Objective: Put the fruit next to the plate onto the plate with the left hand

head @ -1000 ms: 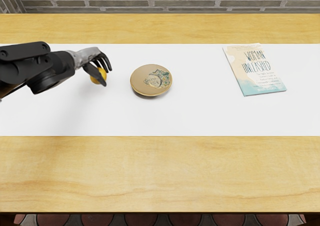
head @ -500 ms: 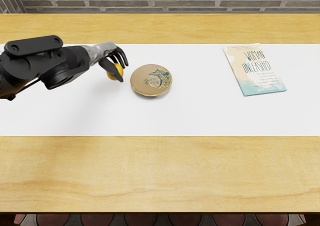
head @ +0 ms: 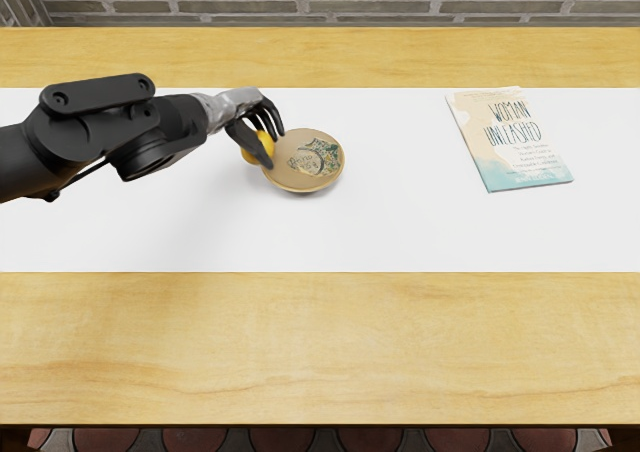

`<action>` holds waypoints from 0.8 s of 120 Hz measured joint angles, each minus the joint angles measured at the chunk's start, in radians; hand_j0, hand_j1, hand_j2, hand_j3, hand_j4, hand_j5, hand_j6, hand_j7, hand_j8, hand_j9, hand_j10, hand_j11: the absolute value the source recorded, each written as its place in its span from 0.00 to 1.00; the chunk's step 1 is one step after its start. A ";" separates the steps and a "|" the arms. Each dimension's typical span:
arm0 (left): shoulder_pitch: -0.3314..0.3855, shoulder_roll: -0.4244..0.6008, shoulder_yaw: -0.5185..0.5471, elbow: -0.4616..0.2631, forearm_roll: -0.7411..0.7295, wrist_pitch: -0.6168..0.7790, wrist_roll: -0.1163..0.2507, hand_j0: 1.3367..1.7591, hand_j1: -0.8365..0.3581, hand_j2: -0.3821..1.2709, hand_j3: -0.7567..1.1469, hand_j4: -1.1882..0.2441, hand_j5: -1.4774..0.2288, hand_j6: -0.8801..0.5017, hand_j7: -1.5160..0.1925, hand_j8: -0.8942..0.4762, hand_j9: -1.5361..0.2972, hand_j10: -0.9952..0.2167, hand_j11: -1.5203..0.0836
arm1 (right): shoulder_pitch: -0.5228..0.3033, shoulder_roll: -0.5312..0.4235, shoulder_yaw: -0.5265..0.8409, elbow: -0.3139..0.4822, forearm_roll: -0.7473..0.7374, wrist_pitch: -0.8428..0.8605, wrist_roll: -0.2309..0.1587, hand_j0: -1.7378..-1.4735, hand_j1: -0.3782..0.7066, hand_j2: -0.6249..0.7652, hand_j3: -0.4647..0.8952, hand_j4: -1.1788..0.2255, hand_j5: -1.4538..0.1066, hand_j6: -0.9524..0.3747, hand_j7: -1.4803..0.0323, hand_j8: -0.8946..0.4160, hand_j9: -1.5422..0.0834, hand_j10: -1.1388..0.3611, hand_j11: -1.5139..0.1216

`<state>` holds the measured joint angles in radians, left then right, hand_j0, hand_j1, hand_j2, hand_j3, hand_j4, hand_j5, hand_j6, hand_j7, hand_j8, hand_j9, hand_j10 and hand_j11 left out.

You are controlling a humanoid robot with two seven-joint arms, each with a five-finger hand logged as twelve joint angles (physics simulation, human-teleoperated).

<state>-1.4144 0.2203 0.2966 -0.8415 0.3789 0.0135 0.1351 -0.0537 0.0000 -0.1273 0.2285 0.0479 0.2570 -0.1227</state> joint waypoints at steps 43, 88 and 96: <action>0.005 -0.034 -0.001 0.002 -0.001 0.001 -0.001 0.75 0.45 0.45 0.40 0.32 0.24 0.20 0.28 0.37 0.28 0.39 0.31 | 0.000 0.000 0.000 0.000 0.000 0.000 0.000 0.30 0.05 0.45 0.34 0.83 0.92 0.71 0.96 0.67 0.94 0.75 0.91; 0.016 -0.066 -0.017 0.013 0.003 0.005 -0.006 0.75 0.43 0.46 0.40 0.33 0.27 0.19 0.30 0.36 0.30 0.39 0.33 | 0.000 0.000 0.000 0.000 0.000 0.000 0.000 0.30 0.05 0.45 0.34 0.83 0.92 0.71 0.96 0.67 0.94 0.75 0.91; 0.018 -0.070 -0.018 0.029 0.003 0.008 -0.008 0.75 0.43 0.46 0.40 0.34 0.27 0.19 0.31 0.36 0.30 0.39 0.34 | 0.000 0.000 0.000 0.000 0.000 0.000 0.000 0.30 0.05 0.45 0.34 0.83 0.92 0.71 0.96 0.67 0.94 0.75 0.91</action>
<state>-1.3964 0.1505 0.2784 -0.8122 0.3818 0.0215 0.1270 -0.0537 0.0000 -0.1273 0.2285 0.0481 0.2568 -0.1227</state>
